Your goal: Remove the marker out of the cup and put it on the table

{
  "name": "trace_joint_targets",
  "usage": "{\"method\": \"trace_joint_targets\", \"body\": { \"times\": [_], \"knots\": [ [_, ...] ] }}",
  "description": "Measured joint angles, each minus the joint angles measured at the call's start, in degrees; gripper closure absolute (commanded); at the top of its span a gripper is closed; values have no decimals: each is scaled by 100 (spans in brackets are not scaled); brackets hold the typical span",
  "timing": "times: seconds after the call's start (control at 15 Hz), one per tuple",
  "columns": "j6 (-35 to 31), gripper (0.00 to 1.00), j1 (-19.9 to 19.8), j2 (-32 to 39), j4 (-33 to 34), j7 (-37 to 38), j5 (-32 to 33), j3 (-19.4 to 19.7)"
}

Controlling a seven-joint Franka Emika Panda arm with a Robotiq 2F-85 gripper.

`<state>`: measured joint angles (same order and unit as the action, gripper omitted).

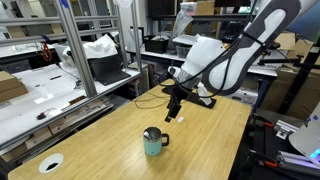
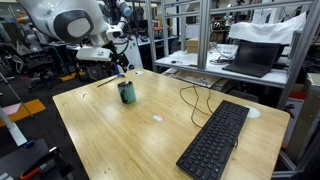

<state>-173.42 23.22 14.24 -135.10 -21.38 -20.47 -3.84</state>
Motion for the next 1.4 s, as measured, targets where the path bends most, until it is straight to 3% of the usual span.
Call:
{"method": "trace_joint_targets", "body": {
  "times": [0.53, 0.6, 0.67, 0.87, 1.0, 1.07, 1.13, 1.27, 1.33, 1.4],
  "knots": [
    [-80, 0, -327, 1087, 1000, 1381, 1530, -238],
    [-80, 24, -346, 1171, 1081, 1455, 1618, -243],
    [-80, 26, -370, 1249, 1149, 1513, 1677, -259],
    [-79, 47, -490, 1424, 1310, 1558, 1736, -374],
    [-79, 48, -593, 1520, 1379, 1558, 1740, -495],
    [-79, 38, -640, 1561, 1407, 1558, 1740, -555],
    [-79, 50, -692, 1602, 1434, 1558, 1741, -620],
    [-79, 59, -800, 1685, 1477, 1550, 1743, -753],
    [-79, 51, -861, 1727, 1498, 1543, 1743, -833],
    [-79, 53, -927, 1780, 1525, 1529, 1744, -912]
  ]
}}
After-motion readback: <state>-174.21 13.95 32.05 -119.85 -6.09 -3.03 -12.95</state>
